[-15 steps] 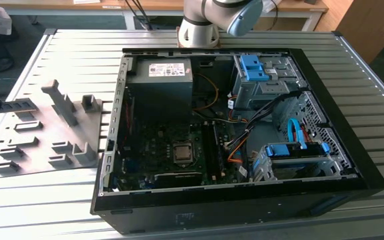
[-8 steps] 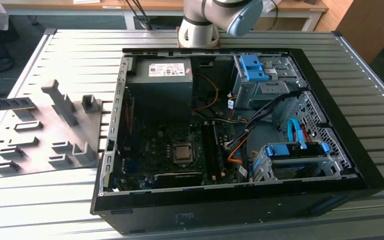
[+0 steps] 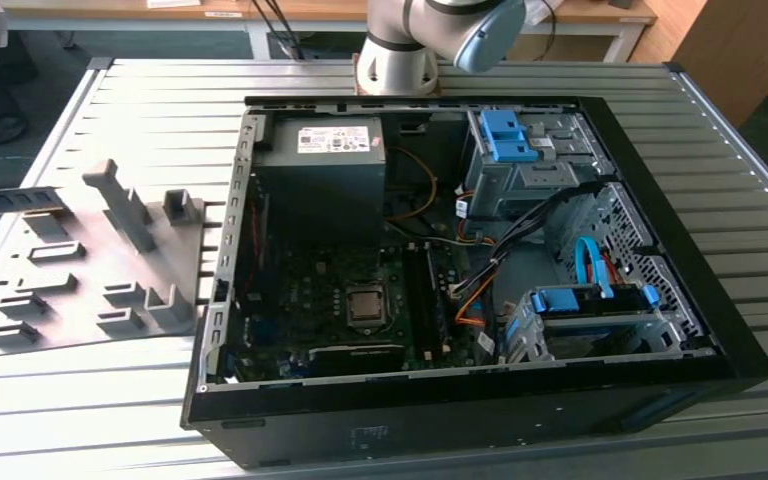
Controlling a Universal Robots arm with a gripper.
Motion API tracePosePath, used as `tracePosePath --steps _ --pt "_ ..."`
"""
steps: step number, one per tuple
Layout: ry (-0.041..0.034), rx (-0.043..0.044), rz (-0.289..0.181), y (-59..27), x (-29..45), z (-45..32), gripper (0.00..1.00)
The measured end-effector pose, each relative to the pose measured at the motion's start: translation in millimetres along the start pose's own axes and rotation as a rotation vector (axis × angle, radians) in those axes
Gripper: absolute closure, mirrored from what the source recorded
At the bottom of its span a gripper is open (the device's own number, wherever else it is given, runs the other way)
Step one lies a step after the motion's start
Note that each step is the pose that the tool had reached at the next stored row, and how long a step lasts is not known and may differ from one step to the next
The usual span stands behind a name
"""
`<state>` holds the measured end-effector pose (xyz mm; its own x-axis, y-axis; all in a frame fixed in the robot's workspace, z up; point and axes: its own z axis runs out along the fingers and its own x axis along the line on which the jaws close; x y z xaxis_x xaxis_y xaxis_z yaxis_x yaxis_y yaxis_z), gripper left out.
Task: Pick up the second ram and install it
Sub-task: 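Pick up the second ram and move it above second insertion slot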
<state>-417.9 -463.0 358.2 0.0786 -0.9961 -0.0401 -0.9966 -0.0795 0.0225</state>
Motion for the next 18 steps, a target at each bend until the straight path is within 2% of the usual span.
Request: tracePosePath --steps 18 --pt "-0.0004 0.0000 0.000 0.5 -0.9 -23.1 0.86"
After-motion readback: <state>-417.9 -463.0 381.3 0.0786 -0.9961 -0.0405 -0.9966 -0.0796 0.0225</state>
